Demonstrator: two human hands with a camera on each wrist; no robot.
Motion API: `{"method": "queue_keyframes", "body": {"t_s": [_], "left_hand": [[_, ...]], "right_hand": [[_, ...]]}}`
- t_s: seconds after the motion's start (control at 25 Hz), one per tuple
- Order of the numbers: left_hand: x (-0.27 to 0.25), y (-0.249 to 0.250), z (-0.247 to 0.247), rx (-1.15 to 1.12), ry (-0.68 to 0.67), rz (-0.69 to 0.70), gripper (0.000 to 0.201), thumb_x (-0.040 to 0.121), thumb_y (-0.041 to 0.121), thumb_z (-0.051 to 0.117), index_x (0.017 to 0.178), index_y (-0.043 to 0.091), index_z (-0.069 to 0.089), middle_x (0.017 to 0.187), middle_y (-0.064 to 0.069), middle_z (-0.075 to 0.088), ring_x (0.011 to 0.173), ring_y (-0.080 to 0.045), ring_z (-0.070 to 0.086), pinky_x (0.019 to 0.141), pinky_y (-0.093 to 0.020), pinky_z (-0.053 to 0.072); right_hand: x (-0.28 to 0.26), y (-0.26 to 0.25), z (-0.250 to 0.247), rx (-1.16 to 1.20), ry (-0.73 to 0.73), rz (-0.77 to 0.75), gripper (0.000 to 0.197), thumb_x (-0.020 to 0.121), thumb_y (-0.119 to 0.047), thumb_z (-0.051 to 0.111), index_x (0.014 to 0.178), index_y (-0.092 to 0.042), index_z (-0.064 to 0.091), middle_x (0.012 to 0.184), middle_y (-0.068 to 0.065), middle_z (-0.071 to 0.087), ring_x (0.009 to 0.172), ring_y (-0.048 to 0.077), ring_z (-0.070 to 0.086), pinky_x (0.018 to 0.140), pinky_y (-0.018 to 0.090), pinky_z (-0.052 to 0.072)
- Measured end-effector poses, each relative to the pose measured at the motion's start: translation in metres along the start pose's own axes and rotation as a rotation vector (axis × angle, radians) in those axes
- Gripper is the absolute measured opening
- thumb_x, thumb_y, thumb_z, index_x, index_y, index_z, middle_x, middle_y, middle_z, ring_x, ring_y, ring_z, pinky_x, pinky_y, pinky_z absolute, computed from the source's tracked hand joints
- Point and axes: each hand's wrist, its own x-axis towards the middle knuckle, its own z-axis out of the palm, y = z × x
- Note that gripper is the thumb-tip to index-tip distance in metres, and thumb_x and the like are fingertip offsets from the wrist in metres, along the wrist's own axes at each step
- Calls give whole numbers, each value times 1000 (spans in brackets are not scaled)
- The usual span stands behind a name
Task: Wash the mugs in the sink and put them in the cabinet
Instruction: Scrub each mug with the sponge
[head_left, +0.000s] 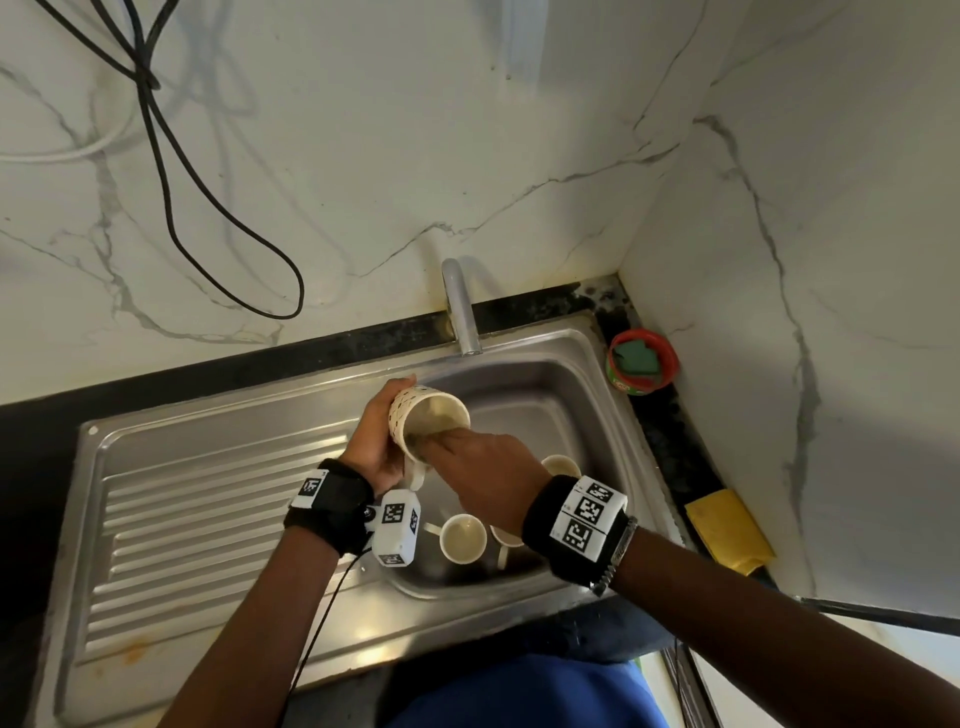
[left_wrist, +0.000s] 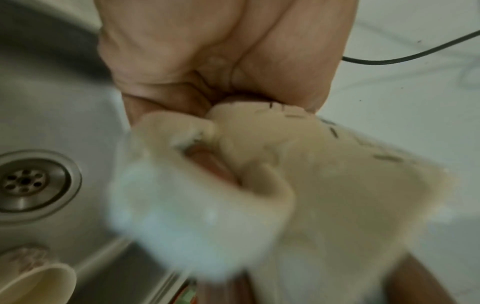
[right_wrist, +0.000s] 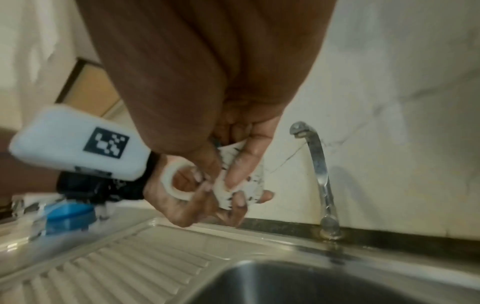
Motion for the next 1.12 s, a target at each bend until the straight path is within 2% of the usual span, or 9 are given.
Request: {"method": "queue_keyframes", "body": {"t_s": [0.08,0.24,0.36,0.48,0.56,0.68,0.76,0.92,1.12], "left_hand": [[-6,6,-5,45,-62,-7,62,89,67,64,107,9,73,94,-14,70,84,-28,67,79,-38,54],[-9,-10,5,-118,-16,230,67,96,66,55,132,10,65,103,-10,71,80,-21,68,64,-31,56],[-2,-11,12,-201,97,209,48,87,58,68,107,14,69,89,-7,70,75,-22,69,65,-30,56],[1,1,-8,-34,125,-26,53,74,64,72,88,12,71,66,-6,62,49,-19,56,45,-22,45],[-3,-5,-10,-10,97,-21,61,81,72,64,88,12,74,61,-5,62,42,-15,51,36,-17,36],[0,-21,4,-124,63,153,66,88,75,58,104,13,73,74,-7,67,52,-18,58,41,-22,36],[7,-22,5,-141,84,179,62,83,72,67,99,12,72,72,-8,61,53,-21,49,50,-28,26],[8,-12,-5,-140,26,74,58,88,64,64,87,7,68,54,-6,56,33,-13,40,34,-19,28],[8,-11,-2,-68,39,-49,56,80,64,73,77,9,63,52,-4,54,28,-10,35,29,-14,27]], "right_hand": [[-1,12,2,18,90,-30,55,84,0,64,137,-17,60,112,9,72,82,36,71,53,42,54],[15,6,5,553,260,312,27,102,-19,58,129,-14,58,107,11,75,84,35,72,68,48,59],[17,-3,13,612,151,236,25,106,-19,53,130,-12,56,111,12,72,86,34,71,69,50,58],[4,16,15,78,49,-66,52,90,-2,54,140,-18,56,136,5,62,115,26,64,68,38,50],[2,24,10,28,31,-31,52,87,-1,55,136,-15,58,132,6,63,113,27,63,63,34,42],[9,5,8,333,-37,179,41,103,-16,52,143,-16,45,119,12,69,97,35,68,68,41,51],[9,-3,9,363,-68,125,43,101,-14,52,143,-16,42,117,12,70,87,35,70,66,44,56],[4,10,3,-245,-30,-37,50,84,-14,44,131,-15,60,136,4,60,118,26,60,73,38,48],[9,-6,-12,268,-232,57,46,86,-8,63,131,-9,51,102,2,61,77,26,61,59,32,40]]}}
